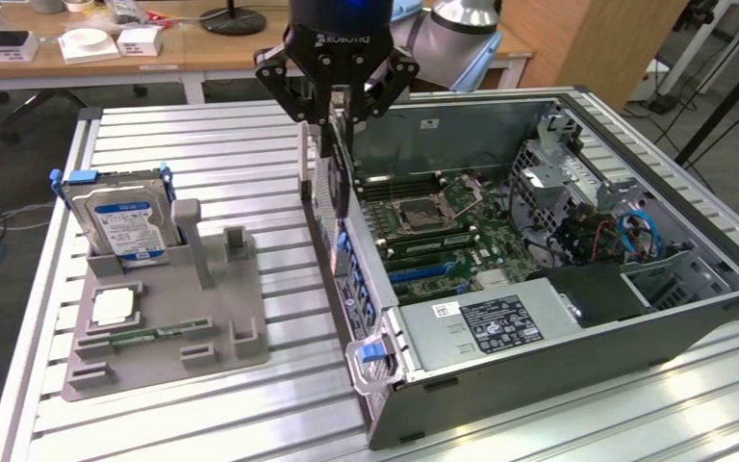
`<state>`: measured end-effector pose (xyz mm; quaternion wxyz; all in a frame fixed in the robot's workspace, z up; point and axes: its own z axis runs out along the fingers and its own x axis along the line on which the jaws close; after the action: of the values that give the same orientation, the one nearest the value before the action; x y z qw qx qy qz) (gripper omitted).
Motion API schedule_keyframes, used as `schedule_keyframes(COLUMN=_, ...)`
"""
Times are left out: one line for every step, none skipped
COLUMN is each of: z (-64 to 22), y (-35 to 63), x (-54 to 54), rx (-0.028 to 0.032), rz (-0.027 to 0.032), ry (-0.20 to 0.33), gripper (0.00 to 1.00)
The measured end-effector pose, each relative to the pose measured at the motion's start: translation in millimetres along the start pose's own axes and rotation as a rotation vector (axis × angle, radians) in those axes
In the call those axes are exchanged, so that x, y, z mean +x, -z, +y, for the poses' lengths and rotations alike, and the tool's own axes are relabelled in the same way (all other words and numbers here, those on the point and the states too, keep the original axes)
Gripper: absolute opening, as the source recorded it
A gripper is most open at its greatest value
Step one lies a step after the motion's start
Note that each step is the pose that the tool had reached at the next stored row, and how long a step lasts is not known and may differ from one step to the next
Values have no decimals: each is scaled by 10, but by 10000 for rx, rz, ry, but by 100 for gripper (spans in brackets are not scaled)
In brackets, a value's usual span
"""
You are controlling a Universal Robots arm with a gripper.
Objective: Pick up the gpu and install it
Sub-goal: 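Pick up the gpu and move the gpu toward the slot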
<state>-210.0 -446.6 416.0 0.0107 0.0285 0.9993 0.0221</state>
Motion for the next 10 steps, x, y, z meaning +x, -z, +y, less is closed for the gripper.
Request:
schedule_keyframes(z=1, y=-1, x=-14, rx=-1, rz=0, ry=2, gripper=26)
schedule_keyframes(z=1, y=-1, x=-27, rx=-1, rz=0, ry=4, gripper=26)
schedule_keyframes(z=2, y=-1, x=-40, rx=-1, rz=0, ry=6, gripper=26)
schedule_keyframes(z=3, y=-1, x=-53, rx=0, rz=0, ry=7, gripper=26)
schedule_keyframes(z=4, y=-2, x=-66, rx=0, rz=0, ry=9, gripper=26)
schedule_keyframes(z=5, y=-2, x=-79, rx=-1, rz=0, ry=10, gripper=26)
schedule_keyframes(z=5, y=-2, x=-92, rx=-1, rz=0, ry=12, gripper=26)
schedule_keyframes(z=6, y=-2, x=-104, rx=-1, rz=1, ry=14, gripper=26)
schedule_keyframes(z=7, y=-3, x=-117, rx=-1, rz=0, ry=16, gripper=26)
schedule_keyframes(z=7, y=-3, x=-129, rx=-1, rz=1, ry=17, gripper=26)
